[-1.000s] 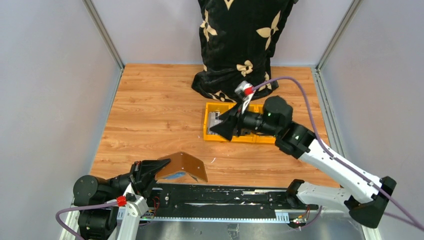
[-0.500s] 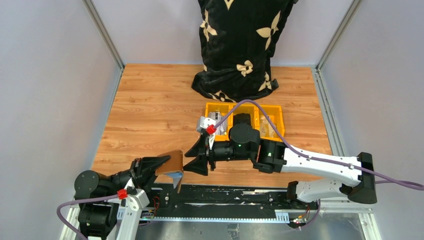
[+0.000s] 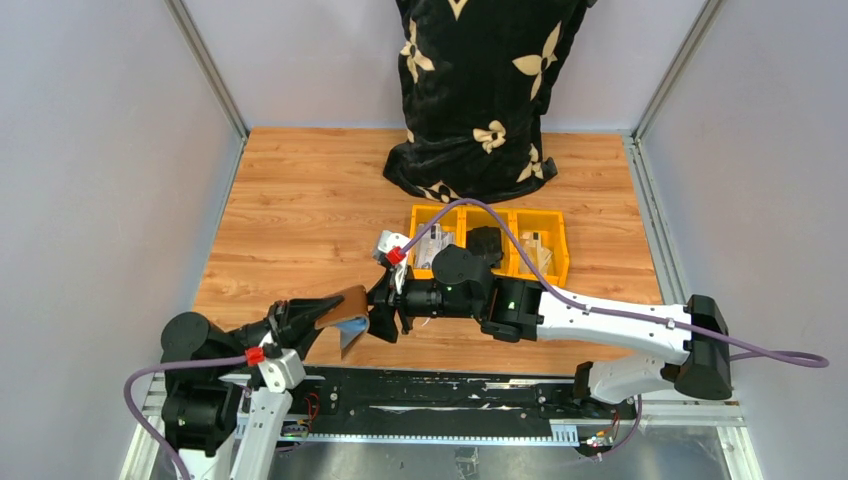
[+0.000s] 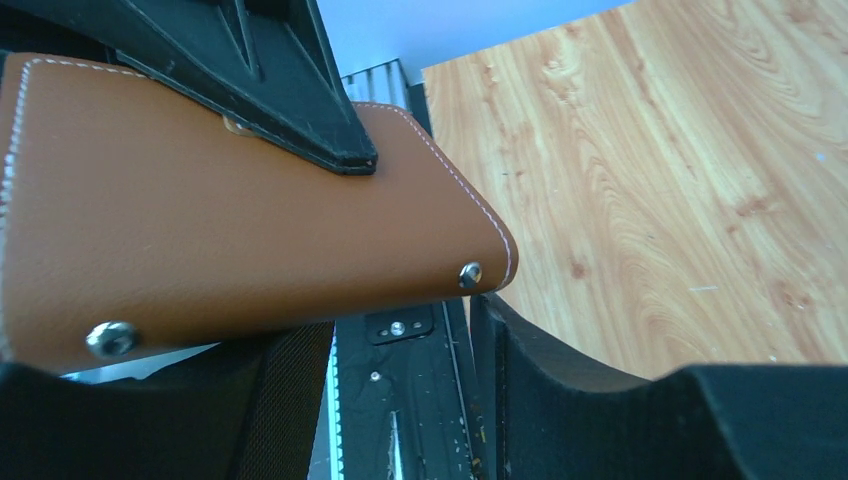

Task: Take the credit cards out of the card holder
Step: Place the card holder at the center of the board.

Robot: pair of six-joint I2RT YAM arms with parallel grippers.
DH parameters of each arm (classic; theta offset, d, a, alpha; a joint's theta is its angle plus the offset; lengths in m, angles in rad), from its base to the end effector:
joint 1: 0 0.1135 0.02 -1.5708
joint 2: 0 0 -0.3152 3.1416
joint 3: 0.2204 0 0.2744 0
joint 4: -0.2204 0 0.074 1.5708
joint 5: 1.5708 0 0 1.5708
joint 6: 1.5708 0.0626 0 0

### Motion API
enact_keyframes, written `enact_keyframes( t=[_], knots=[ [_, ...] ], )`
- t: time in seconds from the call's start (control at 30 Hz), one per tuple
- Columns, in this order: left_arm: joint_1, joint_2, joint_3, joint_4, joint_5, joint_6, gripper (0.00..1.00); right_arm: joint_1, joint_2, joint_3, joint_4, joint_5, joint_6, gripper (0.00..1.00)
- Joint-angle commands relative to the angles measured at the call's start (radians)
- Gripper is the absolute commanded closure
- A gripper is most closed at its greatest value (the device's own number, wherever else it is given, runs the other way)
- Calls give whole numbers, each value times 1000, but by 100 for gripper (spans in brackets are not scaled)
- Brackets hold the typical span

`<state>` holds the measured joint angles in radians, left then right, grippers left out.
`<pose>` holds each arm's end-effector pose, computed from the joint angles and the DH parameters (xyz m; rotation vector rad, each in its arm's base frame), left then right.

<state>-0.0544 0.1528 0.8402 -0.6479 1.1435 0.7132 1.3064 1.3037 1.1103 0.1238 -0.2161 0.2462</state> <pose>-0.0258 -0.0556 0.3817 1.2944 0.8801 -0.3542 0.0774 0.3374 0.4155 -1.0762 1.4732 1.3267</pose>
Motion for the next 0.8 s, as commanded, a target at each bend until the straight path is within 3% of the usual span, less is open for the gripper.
enact_keyframes(
  t=[0.0, 0.2, 0.33, 0.47, 0.57, 0.67, 0.77],
  knots=[
    [5, 70, -46, 4, -4, 37, 100, -33, -42, -13, 55, 69, 2, 45],
    [5, 121, -60, 4, 48, 77, 100, -36, 9, 14, 61, 55, -6, 51],
    [4, 152, -73, 1, 0, 79, 100, -50, 16, 20, 34, 76, 12, 51],
    [5, 260, -82, -64, -125, 166, 100, -122, -54, -33, -8, 157, 67, 41],
    [2, 417, -53, -187, -227, 324, 100, -171, -147, -95, -51, 195, 93, 33],
    [-11, 558, -44, -197, -389, 338, 100, -212, -243, -161, -95, 264, 110, 23],
    [-53, 679, -34, -198, -507, 329, 97, -254, -339, -212, -159, 330, 126, 20]
  ],
)
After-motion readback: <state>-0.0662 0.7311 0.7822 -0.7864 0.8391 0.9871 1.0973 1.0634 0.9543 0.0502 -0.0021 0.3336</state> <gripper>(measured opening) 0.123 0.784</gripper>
